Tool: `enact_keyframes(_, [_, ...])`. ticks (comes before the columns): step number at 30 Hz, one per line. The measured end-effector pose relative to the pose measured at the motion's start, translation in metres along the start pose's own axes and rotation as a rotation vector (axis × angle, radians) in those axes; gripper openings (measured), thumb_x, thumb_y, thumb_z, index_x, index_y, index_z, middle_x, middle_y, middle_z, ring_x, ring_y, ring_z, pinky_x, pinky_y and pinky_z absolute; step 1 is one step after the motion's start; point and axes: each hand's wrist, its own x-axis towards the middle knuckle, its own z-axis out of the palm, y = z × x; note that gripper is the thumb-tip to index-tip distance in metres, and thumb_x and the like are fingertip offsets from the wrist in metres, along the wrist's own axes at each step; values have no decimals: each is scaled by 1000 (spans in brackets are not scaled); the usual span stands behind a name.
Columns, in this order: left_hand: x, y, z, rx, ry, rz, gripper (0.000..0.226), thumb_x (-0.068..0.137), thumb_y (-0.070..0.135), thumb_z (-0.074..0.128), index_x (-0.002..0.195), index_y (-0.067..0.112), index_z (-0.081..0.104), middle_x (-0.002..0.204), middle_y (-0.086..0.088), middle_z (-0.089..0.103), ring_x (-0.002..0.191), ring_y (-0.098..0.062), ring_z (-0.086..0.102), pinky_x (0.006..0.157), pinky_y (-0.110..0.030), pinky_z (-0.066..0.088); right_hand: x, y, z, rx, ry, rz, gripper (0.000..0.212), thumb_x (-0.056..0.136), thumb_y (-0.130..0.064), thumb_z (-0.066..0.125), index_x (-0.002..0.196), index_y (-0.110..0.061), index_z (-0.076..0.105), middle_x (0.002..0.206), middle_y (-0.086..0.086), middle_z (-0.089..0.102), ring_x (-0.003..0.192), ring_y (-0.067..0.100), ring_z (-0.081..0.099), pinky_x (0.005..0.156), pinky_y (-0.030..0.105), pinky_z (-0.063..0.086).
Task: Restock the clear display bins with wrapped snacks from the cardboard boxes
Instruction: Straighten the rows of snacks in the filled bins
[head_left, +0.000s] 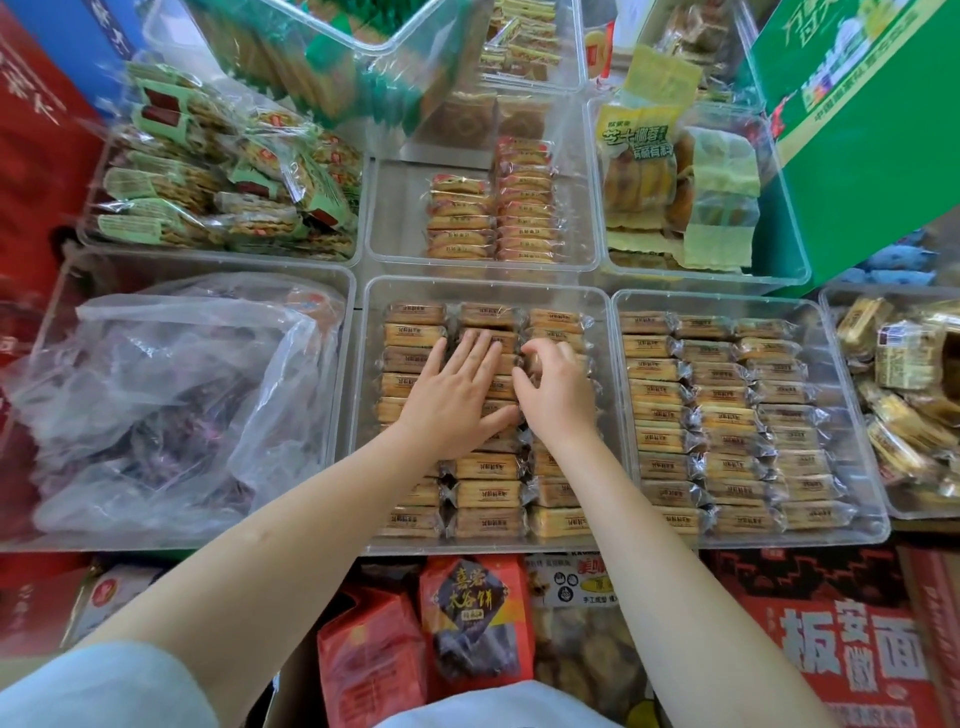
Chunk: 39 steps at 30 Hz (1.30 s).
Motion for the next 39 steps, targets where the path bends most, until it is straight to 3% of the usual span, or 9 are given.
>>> enact_keyframes(7, [-4, -12, -4, 28, 72, -57, 82, 98, 65, 11, 161, 14, -3, 168, -6, -9, 154, -20, -15, 125, -44, -7, 21, -3, -4, 49, 74, 16, 38, 99, -21, 48, 136, -27, 55, 130, 6, 53, 105, 26, 61, 87, 47, 55])
enact_keyframes(10, [0, -14, -8, 26, 82, -78, 80, 101, 63, 14, 161, 13, -2, 168, -7, -9, 154, -21, -16, 125, -44, -7, 44, -12, -2, -35, -43, 24, 41, 102, -26, 45, 143, -28, 50, 136, 7, 50, 111, 27, 60, 88, 41, 52])
enact_keyframes(13, [6, -18, -10, 25, 83, -65, 80, 100, 64, 12, 161, 14, -2, 168, -6, -10, 154, -20, -16, 126, -45, -6, 48, -15, 4, -102, -29, -9, 39, 103, -21, 43, 140, -26, 55, 129, 7, 52, 105, 28, 60, 81, 39, 52])
enact_keyframes(19, [11, -27, -6, 54, 82, -71, 80, 99, 66, 10, 161, 16, 1, 168, -4, -6, 154, -20, -14, 125, -47, -6, 30, -5, 22, -240, 115, -62, 42, 97, -17, 48, 137, -22, 61, 117, 9, 54, 107, 27, 49, 93, 42, 41])
enact_keyframes(27, [10, -24, -13, 82, 78, -74, 79, 99, 66, 6, 162, 18, 7, 169, -2, 1, 154, -20, -12, 125, -49, -5, 35, 1, 1, -205, -97, -70, 43, 102, -26, 42, 145, -30, 50, 125, 6, 48, 116, 25, 45, 103, 44, 35])
enact_keyframes(30, [-8, -23, -15, 38, 137, -29, 76, 100, 64, 3, 161, 19, 6, 168, -1, -1, 154, -20, -13, 125, -47, -5, 13, 7, -14, 26, 33, -41, 37, 101, -20, 46, 136, -21, 56, 128, 6, 52, 100, 20, 58, 89, 38, 50])
enact_keyframes(32, [-27, -17, -12, -5, 105, 16, 75, 98, 63, 3, 160, 20, 3, 167, 1, -6, 153, -19, -17, 125, -45, -7, -10, 15, -22, 83, 51, -8, 26, 100, -16, 50, 122, -16, 65, 123, 6, 55, 91, 18, 60, 81, 30, 51])
enact_keyframes(36, [-58, 2, 7, 17, -1, 93, 77, 96, 63, -1, 160, 21, -2, 166, 2, -13, 151, -17, -25, 123, -41, -16, -40, 17, -11, 39, -98, -8, 21, 98, -26, 57, 113, -21, 70, 112, -1, 57, 101, 17, 57, 99, 38, 43])
enact_keyframes(39, [-63, 8, 14, 12, -21, 56, 82, 92, 65, -7, 160, 20, -5, 166, 2, -15, 150, -16, -25, 122, -40, -17, -40, 10, -6, -60, -73, 9, 20, 97, -36, 59, 108, -22, 68, 112, -1, 57, 106, 20, 55, 102, 40, 35])
